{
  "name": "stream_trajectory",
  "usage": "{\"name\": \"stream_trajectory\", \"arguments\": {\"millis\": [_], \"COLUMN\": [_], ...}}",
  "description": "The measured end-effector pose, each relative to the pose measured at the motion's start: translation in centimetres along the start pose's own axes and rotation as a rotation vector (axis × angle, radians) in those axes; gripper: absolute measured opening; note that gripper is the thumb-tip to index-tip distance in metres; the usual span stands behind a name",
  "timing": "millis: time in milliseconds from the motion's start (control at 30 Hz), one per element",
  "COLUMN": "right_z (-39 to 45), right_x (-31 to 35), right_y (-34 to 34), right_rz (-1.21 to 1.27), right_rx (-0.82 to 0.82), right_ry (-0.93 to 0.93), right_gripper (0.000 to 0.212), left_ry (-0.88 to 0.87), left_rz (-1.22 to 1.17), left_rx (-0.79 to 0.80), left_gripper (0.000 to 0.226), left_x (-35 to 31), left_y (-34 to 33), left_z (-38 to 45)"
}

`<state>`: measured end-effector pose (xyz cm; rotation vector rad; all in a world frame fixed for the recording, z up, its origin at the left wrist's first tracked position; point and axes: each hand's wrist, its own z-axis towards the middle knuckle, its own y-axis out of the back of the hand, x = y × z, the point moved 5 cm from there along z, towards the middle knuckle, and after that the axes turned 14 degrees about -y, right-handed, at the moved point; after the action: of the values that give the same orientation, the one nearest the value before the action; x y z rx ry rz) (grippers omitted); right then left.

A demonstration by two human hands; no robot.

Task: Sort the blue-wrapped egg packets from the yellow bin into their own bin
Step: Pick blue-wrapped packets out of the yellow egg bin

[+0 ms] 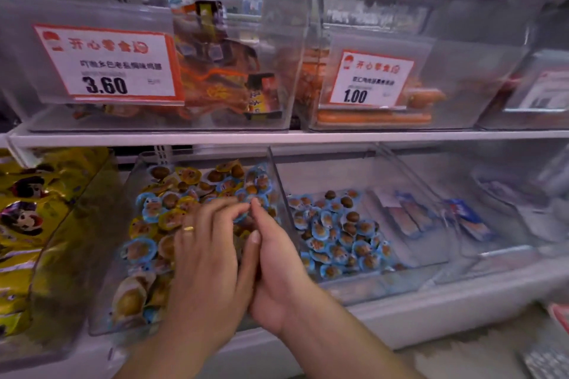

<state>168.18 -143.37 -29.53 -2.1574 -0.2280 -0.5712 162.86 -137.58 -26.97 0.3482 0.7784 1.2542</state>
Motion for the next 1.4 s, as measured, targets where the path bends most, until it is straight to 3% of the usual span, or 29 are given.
{"name": "stream_trajectory", "arguments": {"millis": [133,267,367,433,500,600,667,733,833,900,1000,1100,1200,1267,1400], "right_z": [-1.0,-2.0,-1.9,-2.1,-2.5,-2.1,-2.2,-3.3,-3.9,-4.0,-3.5,-1.4,1.9,4.2,7.8], "right_x": [2.2,5.6,7.6,9.5,11.6,12.5,13.0,13.6,13.4,12.2,8.6,3.5,-0.9,-2.5,-4.0], "right_y": [0.6,1.7,3.7,5.6,7.9,10.2,11.0,10.8,9.2,7.5,3.2,-1.4,-4.2,-5.0,-5.3], "right_rz": [0.009,-0.032,-0.075,-0.120,-0.377,-0.936,-1.051,-0.986,-0.800,-0.823,-1.060,-1.418,-1.769,-1.871,-2.114], "right_rx": [-0.019,-0.050,-0.136,-0.272,-0.490,-0.708,-0.791,-0.842,-0.767,-0.731,-0.616,-0.396,-0.224,-0.162,-0.231], "right_ry": [0.107,0.241,0.372,0.481,0.573,0.497,0.578,0.785,0.916,0.964,1.017,1.035,0.905,0.770,0.619], "right_gripper": [0.042,0.041,0.020,0.017,0.019,0.022,0.026,0.018,0.020,0.020,0.018,0.026,0.044,0.054,0.063], "left_ry": [-0.074,-0.081,-0.063,-0.005,0.050,0.110,0.148,0.161,0.077,0.081,0.175,0.131,0.110,0.118,0.131], "left_rz": [-0.216,-0.398,-0.433,-0.403,-0.351,-0.214,-0.139,-0.095,0.046,0.159,0.172,0.146,0.163,0.166,0.152], "left_rx": [0.093,0.022,0.037,0.004,-0.047,-0.091,-0.096,-0.077,0.009,0.090,0.169,0.221,0.217,0.214,0.202], "left_gripper": [0.050,0.042,0.039,0.035,0.030,0.025,0.022,0.023,0.028,0.025,0.029,0.027,0.028,0.031,0.034], "left_x": [-1.1,-2.0,-1.6,-0.5,1.0,3.8,5.6,6.9,7.9,9.1,10.6,10.6,10.6,10.9,11.0], "left_y": [-0.8,-0.5,-0.7,-0.3,0.4,2.3,3.7,5.0,7.0,8.1,9.6,9.8,10.1,10.4,10.2], "left_z": [0.6,0.7,0.5,0.4,0.5,0.1,-0.5,-1.1,-1.9,-2.8,-4.3,-5.4,-6.2,-6.8,-7.3]}}
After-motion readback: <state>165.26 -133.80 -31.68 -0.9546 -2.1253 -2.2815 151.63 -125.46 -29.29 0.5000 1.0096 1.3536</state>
